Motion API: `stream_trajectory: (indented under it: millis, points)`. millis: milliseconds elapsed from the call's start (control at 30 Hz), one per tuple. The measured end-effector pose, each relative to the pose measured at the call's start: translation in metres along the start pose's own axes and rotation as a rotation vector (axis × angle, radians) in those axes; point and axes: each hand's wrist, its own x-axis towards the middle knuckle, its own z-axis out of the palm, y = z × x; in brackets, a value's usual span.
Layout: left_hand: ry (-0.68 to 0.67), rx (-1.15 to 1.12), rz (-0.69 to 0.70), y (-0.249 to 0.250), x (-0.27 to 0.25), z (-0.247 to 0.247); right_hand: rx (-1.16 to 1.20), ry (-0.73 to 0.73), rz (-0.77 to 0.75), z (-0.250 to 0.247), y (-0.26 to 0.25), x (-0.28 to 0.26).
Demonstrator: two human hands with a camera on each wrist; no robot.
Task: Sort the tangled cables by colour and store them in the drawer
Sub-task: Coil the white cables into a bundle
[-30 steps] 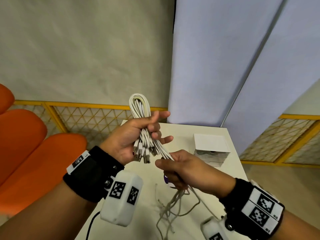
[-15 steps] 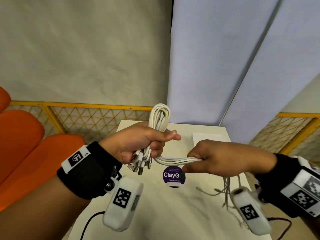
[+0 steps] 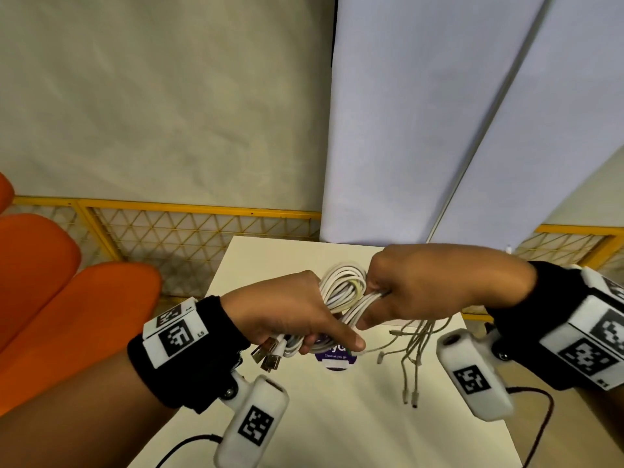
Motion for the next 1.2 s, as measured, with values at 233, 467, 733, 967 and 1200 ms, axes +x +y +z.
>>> stream_trajectory:
  millis: [233, 467, 733, 967, 1200]
  points:
    - [-0.015, -0.075, -0.047, -0.013, 0.002, 0.003, 0.029, 0.022, 0.026, -0.001, -0.007, 0.010]
    - [-0.280, -0.345, -0.178, -0.031, 0.010, 0.007, -0.220, 0.092, 0.068, -0.002, -0.023, 0.011]
    - [-0.406, -0.372, -0.195, -0.033, 0.015, 0.009, -0.449, 0.170, 0.028, -0.003, -0.037, 0.004]
    - [-0.438, -0.524, -0.127, -0.047, 0.020, 0.004, -0.429, 0.177, 0.024, -0.001, -0.035, -0.002]
    - [-0.264, -0.528, -0.171, -0.045, 0.023, 0.016, -0.417, 0.185, 0.038, 0.004, -0.034, 0.001]
